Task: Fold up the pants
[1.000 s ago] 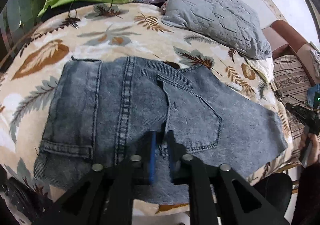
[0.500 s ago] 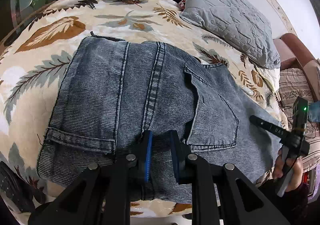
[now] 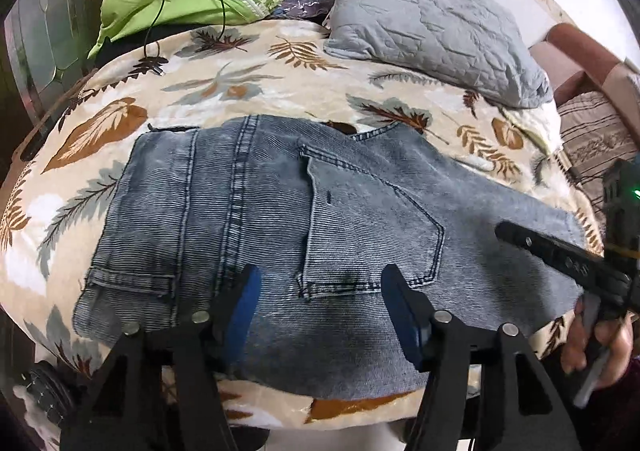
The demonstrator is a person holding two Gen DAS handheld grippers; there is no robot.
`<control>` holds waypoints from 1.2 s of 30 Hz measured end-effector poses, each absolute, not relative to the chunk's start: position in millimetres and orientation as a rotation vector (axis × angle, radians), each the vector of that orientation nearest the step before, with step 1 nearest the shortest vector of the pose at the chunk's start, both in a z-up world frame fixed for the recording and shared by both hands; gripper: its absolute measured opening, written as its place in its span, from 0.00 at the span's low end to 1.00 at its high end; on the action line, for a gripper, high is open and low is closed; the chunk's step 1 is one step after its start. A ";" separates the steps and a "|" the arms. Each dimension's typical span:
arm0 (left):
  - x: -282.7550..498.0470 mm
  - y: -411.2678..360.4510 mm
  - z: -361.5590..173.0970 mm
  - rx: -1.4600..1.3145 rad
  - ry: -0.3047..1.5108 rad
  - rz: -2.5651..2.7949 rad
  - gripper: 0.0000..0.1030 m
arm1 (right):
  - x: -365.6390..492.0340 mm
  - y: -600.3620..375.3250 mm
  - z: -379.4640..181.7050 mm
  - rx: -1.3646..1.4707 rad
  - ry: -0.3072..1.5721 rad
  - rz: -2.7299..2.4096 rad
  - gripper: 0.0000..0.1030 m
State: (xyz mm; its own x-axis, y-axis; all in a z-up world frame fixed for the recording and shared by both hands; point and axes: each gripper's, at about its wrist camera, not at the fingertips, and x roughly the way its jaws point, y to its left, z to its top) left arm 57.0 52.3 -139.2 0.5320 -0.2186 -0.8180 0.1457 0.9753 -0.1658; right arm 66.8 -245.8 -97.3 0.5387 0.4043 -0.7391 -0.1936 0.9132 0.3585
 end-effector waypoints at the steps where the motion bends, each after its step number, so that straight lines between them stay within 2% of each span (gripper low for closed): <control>1: 60.6 51.3 -144.2 -0.081 1.007 -0.207 0.62 | 61.3 -245.6 -99.3 0.249 0.946 0.362 0.12; 4: 70.1 55.4 -163.2 -0.101 1.075 -0.161 0.67 | 52.7 -239.4 -110.7 0.237 0.993 0.359 0.12; 7: 67.3 47.9 -167.5 -0.083 1.046 -0.197 0.85 | 49.8 -237.3 -117.1 0.205 0.998 0.354 0.12; 8: 66.8 41.5 -170.0 -0.047 1.049 -0.214 0.96 | 50.0 -237.7 -117.2 0.202 0.997 0.360 0.13; 9: 65.3 33.9 -173.2 0.005 1.052 -0.225 1.00 | 50.9 -238.9 -118.4 0.204 0.997 0.370 0.13; 12: 57.5 17.2 -179.5 0.139 1.011 -0.185 1.00 | 51.8 -244.9 -122.7 0.233 0.978 0.400 0.13; 24: 53.8 26.5 -176.5 0.069 0.990 -0.201 1.00 | 50.3 -234.6 -117.7 0.143 0.943 0.404 0.13; 32: 41.6 48.0 -139.2 0.077 0.783 -0.029 1.00 | 30.7 -202.7 -96.8 0.037 0.817 0.458 0.13; 36: 47.1 57.1 -143.6 0.091 0.798 0.045 1.00 | 29.0 -182.1 -100.6 0.008 0.828 0.505 0.13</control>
State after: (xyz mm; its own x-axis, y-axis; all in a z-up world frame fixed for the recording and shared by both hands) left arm 47.1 57.1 -143.6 0.6973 0.0744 -0.7129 -0.0054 0.9951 0.0986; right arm 29.0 -182.1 -100.6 0.5654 0.4329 -0.7021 -0.4265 0.8820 0.2004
